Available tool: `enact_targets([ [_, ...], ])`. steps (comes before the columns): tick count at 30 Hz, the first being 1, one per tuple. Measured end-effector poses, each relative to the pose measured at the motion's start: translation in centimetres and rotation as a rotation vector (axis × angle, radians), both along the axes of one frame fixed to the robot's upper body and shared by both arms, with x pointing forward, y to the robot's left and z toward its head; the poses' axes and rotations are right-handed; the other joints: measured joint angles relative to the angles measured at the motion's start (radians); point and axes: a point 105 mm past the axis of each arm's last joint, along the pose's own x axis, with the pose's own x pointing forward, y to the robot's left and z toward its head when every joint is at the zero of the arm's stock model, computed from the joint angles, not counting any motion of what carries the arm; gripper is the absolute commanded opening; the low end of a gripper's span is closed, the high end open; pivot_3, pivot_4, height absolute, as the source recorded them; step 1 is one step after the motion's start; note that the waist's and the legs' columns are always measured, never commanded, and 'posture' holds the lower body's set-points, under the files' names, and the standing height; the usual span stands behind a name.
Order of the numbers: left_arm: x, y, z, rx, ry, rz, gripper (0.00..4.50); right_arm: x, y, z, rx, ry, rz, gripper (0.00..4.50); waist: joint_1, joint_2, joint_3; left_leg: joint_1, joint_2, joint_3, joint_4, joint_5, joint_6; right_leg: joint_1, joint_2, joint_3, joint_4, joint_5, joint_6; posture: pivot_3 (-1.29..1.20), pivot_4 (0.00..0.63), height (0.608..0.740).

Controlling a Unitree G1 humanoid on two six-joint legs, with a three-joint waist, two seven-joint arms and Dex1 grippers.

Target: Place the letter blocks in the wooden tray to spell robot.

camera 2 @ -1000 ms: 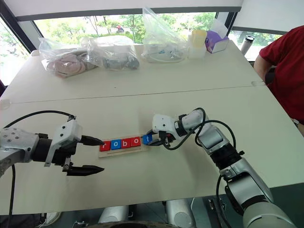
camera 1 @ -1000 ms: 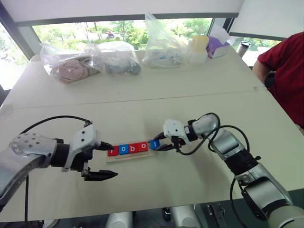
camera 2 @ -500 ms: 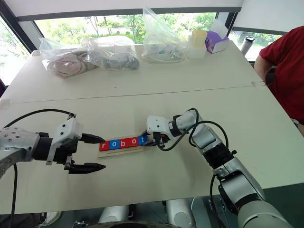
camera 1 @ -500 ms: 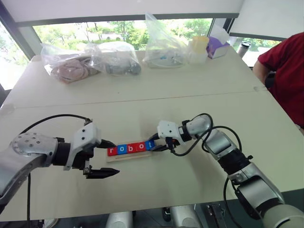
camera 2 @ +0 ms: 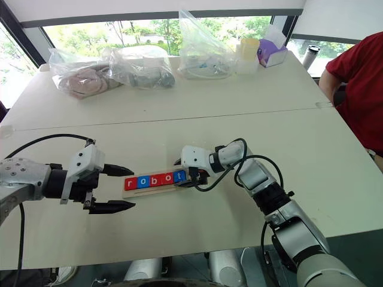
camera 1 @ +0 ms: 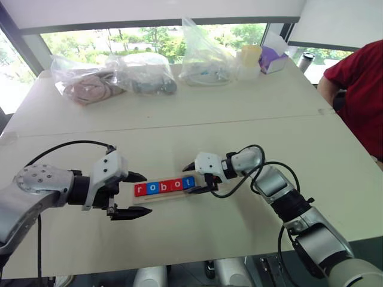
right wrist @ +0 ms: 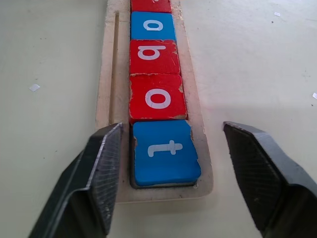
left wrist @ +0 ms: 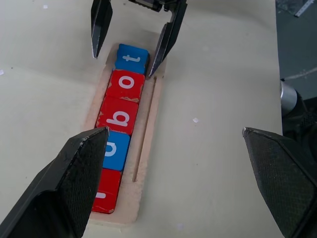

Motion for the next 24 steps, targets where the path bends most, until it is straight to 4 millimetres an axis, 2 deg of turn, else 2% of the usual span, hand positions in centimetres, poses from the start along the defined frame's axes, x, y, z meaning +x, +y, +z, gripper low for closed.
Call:
enact_targets([
  [3, 0.1, 0.0, 0.0, -0.001, -0.004, 0.004, 4.50, 0.0, -0.4, 0.1, -0.006, 0.002, -0.009, 3.36, 0.001, 0.000, 0.000, 0.000, 0.000, 0.000, 0.000, 0.000, 0.000, 0.000, 0.000, 0.000, 0.000, 0.000, 0.000, 0.00, 0.150, 0.740],
  [6, 0.2, 0.0, 0.1, -0.012, -0.002, 0.010, 4.50, 0.1, -1.7, 0.8, 0.017, 0.001, -0.061, 3.36, 0.002, 0.000, 0.000, 0.000, 0.000, 0.000, 0.000, 0.000, 0.000, 0.000, 0.000, 0.000, 0.000, 0.000, 0.000, 0.00, 0.150, 0.740],
  [11, 0.5, 0.7, 0.0, -0.060, 0.013, 0.074, 4.50, -0.1, -4.0, 4.0, 0.149, 0.030, -0.214, 3.36, -0.001, 0.000, 0.000, 0.000, 0.000, 0.000, 0.000, 0.000, 0.000, -0.001, 0.000, 0.000, 0.001, 0.000, 0.000, 0.00, 0.150, 0.740],
  [13, 0.4, 1.9, -0.4, -0.053, 0.019, 0.137, 4.50, -0.9, -5.1, 4.9, 0.195, 0.053, -0.281, 3.36, -0.001, 0.000, 0.000, 0.000, 0.000, -0.001, 0.000, 0.000, 0.000, -0.001, 0.000, 0.000, 0.002, -0.001, 0.000, 0.00, 0.150, 0.740],
  [18, -1.4, 6.7, -2.4, -0.123, 0.050, 0.456, 4.50, -4.5, -9.2, 5.8, 0.301, 0.171, -0.553, 3.36, 0.002, 0.000, 0.000, -0.001, 0.001, -0.001, -0.001, 0.000, 0.000, -0.002, -0.001, 0.000, 0.002, -0.005, 0.003, 0.00, 0.150, 0.740],
  [21, -2.4, 7.6, -2.7, -0.186, 0.038, 0.580, 4.50, -6.3, -10.3, 4.7, 0.299, 0.236, -0.663, 3.36, 0.004, -0.001, -0.001, -0.001, 0.000, -0.001, 0.001, 0.000, 0.000, -0.001, -0.001, 0.000, 0.001, -0.006, 0.002, 0.00, 0.150, 0.740],
  [24, -2.8, 7.9, -2.7, -0.210, 0.022, 0.629, 4.50, -7.5, -10.3, 4.0, 0.294, 0.272, -0.695, 3.36, 0.005, -0.001, -0.001, 0.001, 0.001, -0.001, 0.003, 0.000, 0.000, 0.001, -0.001, 0.000, -0.002, -0.006, 0.001, 0.00, 0.150, 0.740],
])
